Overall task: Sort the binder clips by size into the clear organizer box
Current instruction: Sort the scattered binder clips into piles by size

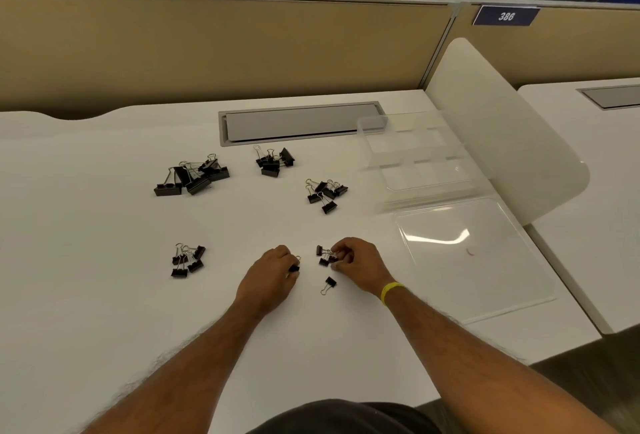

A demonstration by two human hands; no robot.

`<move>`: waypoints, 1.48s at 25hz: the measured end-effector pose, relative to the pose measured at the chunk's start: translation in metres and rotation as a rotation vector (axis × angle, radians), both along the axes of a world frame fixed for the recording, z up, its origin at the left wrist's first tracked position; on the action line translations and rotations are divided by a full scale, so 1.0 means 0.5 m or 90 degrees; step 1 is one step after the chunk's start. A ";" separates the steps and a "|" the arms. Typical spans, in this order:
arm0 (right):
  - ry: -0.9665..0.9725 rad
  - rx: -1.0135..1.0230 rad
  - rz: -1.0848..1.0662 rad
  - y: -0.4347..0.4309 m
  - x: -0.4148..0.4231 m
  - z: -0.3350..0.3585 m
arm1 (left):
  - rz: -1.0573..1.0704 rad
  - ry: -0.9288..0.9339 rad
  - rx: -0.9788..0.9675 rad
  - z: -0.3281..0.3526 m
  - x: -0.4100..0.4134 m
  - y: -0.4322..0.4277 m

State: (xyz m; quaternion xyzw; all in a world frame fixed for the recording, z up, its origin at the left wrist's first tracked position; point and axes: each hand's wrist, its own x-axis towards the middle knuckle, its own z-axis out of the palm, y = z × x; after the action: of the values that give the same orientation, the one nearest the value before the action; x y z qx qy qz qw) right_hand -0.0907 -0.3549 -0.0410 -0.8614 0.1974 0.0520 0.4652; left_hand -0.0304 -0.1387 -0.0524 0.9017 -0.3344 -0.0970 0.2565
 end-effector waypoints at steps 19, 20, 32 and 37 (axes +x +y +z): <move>0.081 -0.099 0.178 0.048 -0.041 0.027 | -0.013 0.061 -0.012 -0.009 -0.053 0.067; 0.073 -0.094 0.182 0.059 -0.040 0.027 | -0.009 0.060 -0.006 -0.010 -0.053 0.065; 0.135 -0.186 0.216 0.036 -0.007 0.040 | 0.033 0.117 0.095 0.011 -0.043 0.033; 0.134 -0.220 0.324 0.067 0.015 0.037 | 0.024 0.170 0.141 0.022 -0.022 0.010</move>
State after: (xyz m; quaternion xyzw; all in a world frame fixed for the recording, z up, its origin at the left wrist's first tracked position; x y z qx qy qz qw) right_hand -0.0830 -0.3214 -0.0222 -0.9392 0.0290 0.2211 0.2610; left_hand -0.0412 -0.1335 -0.0412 0.9098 -0.2673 -0.2472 0.1993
